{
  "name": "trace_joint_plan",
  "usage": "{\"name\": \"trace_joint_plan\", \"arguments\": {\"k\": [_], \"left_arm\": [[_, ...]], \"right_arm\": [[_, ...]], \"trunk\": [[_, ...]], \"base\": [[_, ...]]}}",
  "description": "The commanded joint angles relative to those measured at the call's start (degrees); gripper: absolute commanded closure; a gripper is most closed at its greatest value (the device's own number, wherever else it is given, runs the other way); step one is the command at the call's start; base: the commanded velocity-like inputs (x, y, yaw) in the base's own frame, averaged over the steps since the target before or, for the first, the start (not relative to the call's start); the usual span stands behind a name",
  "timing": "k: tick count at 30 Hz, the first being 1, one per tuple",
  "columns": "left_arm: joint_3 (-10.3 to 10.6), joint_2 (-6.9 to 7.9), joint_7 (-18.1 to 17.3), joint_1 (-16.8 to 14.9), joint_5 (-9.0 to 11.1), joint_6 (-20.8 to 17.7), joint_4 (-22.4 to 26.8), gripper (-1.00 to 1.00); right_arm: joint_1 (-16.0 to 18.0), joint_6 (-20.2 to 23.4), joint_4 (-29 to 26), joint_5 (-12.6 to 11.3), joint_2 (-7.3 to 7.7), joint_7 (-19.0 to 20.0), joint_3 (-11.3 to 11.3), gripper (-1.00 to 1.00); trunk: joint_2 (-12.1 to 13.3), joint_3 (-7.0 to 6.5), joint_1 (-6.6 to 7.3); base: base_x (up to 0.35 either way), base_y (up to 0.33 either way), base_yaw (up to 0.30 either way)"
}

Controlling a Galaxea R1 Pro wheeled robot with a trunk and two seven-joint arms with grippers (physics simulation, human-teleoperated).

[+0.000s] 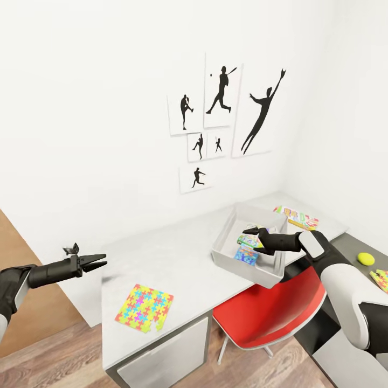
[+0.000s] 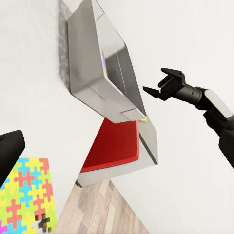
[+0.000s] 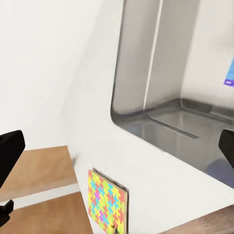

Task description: Put all the toys in the child's room - the three board games (two on the bed and one on the table), the two jigsaw puzzles on the table, and the tennis ball on the table - inside the toy box on the table in the child's room.

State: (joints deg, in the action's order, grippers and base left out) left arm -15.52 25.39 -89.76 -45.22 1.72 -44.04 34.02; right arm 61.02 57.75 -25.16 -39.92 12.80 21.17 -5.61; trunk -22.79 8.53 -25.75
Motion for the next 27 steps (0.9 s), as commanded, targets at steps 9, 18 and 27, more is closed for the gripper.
{"name": "trace_joint_plan", "arguments": {"k": [9, 18, 27], "left_arm": [[-0.01, 0.01, -0.24, 0.03, -0.05, -0.56, 0.0, -1.0], [0.02, 0.01, -0.24, 0.03, -0.05, -0.52, 0.0, -1.0], [-0.02, 0.01, -0.24, 0.04, -0.04, -0.52, 0.0, -1.0]], "right_arm": [[0.06, -0.07, 0.11, 0.55, 0.11, 0.45, -0.43, -1.0], [0.06, -0.09, 0.12, 0.58, 0.12, 0.43, -0.45, -1.0], [0.06, -0.2, 0.1, 0.62, 0.16, 0.39, -0.52, -1.0]], "trunk": [[-0.12, 0.12, -0.04], [-0.12, 0.12, -0.04], [-0.12, 0.12, -0.04]], "base": [[-0.063, 0.047, 0.0], [-0.071, 0.094, 0.0], [-0.041, 0.1, 0.0]]}}
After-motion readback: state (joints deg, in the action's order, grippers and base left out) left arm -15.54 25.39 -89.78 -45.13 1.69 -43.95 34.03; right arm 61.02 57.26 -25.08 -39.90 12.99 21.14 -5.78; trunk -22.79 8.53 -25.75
